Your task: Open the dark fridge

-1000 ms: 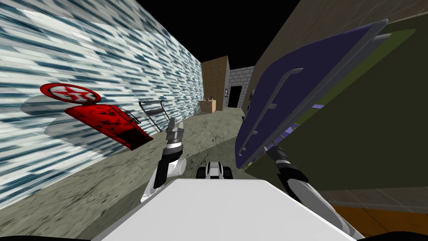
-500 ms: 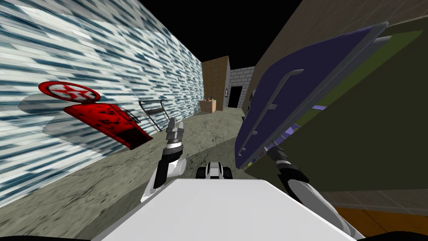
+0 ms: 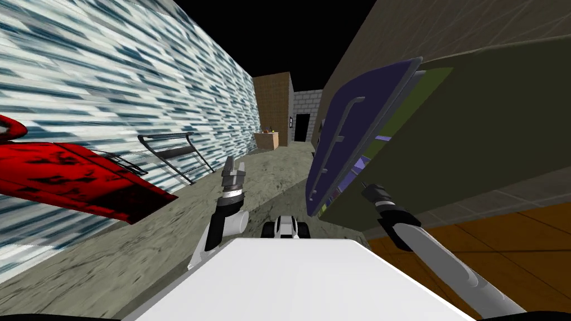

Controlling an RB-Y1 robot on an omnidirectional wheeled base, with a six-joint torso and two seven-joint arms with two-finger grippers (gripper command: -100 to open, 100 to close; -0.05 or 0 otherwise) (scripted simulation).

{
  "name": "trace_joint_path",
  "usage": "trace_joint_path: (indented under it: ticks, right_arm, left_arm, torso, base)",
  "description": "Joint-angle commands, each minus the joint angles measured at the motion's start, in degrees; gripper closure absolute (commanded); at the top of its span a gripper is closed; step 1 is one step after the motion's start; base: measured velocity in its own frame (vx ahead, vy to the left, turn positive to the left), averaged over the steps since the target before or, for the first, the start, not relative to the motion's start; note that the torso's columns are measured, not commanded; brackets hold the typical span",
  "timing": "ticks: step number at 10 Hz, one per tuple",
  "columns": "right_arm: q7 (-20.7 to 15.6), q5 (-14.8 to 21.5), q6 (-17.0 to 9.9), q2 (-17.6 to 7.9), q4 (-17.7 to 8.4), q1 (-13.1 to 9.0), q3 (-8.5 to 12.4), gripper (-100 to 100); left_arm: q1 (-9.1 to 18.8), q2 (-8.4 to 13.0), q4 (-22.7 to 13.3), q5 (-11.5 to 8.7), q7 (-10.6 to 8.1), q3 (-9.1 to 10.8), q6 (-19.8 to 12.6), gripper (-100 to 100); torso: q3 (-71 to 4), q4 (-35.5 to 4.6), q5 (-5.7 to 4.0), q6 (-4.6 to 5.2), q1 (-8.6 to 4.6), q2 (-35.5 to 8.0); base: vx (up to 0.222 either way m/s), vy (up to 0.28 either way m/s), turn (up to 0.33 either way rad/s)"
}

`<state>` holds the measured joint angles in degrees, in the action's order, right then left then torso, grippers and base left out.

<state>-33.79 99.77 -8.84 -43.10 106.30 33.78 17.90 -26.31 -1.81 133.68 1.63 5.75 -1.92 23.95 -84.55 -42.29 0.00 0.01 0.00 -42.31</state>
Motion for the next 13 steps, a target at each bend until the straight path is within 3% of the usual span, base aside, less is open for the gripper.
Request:
trace_joint_path:
  ticks: [1,2,3,4,5,6,7,13]
  right_arm:
    - [-2.8,-4.0,0.8,-5.9,-0.7,-4.2,0.3,100]
    - [-2.8,-5.1,0.8,-8.1,-0.7,-6.5,0.3,100]
    - [-2.8,-8.7,0.8,-7.1,-0.7,-10.0,0.3,100]
    - [-2.8,-8.8,0.8,-8.1,-0.7,-10.8,0.3,100]
    - [-2.7,-9.1,0.8,-8.1,-0.7,-10.8,0.3,100]
    - [-0.5,-7.3,-1.1,-8.0,-2.0,-9.9,-1.3,100]
    - [-0.5,-7.3,-1.1,-8.0,-2.0,-9.9,-1.3,100]
    - [-1.0,-6.9,-3.0,-5.0,-3.9,-8.5,-3.7,100]
  left_arm:
    - [0.0,0.0,0.0,0.0,0.00,0.00,0.0,0]
    - [0.0,0.0,0.0,0.0,0.00,0.00,0.0,0]
    - [0.0,0.0,0.0,0.0,0.00,0.00,0.0,0]
    - [0.0,0.0,0.0,0.0,0.00,0.00,0.0,0]
    - [0.0,0.0,0.0,0.0,0.00,0.00,0.0,0]
    - [0.0,0.0,0.0,0.0,0.00,-0.01,0.0,0]
    - [0.0,0.0,0.0,0.0,0.00,-0.03,0.0,0]
    - [0.0,0.0,0.0,0.0,0.00,-0.03,0.0,0]
  torso:
    - [0.0,0.0,0.00,-0.02,0.01,0.0]
    - [0.0,0.0,0.00,-0.05,0.03,0.0]
    - [0.0,0.0,0.01,-0.03,0.04,0.0]
    - [0.0,0.0,0.01,0.00,0.00,0.0]
    - [0.0,0.0,-0.02,0.01,-0.02,0.0]
    - [0.0,0.0,-0.01,-0.08,0.02,0.0]
    - [-0.1,0.1,0.11,-0.08,0.52,0.2]
    - [0.0,0.0,-0.04,-0.01,-0.07,0.0]
  base:
    - [-0.001,0.000,-0.392]
    - [-0.001,0.000,-0.383]
    - [0.002,0.002,-0.411]
    - [0.002,0.000,-0.460]
    - [0.000,0.003,-0.149]
    - [0.046,0.164,0.040]
    - [0.055,0.220,0.017]
    - [0.106,0.276,0.029]
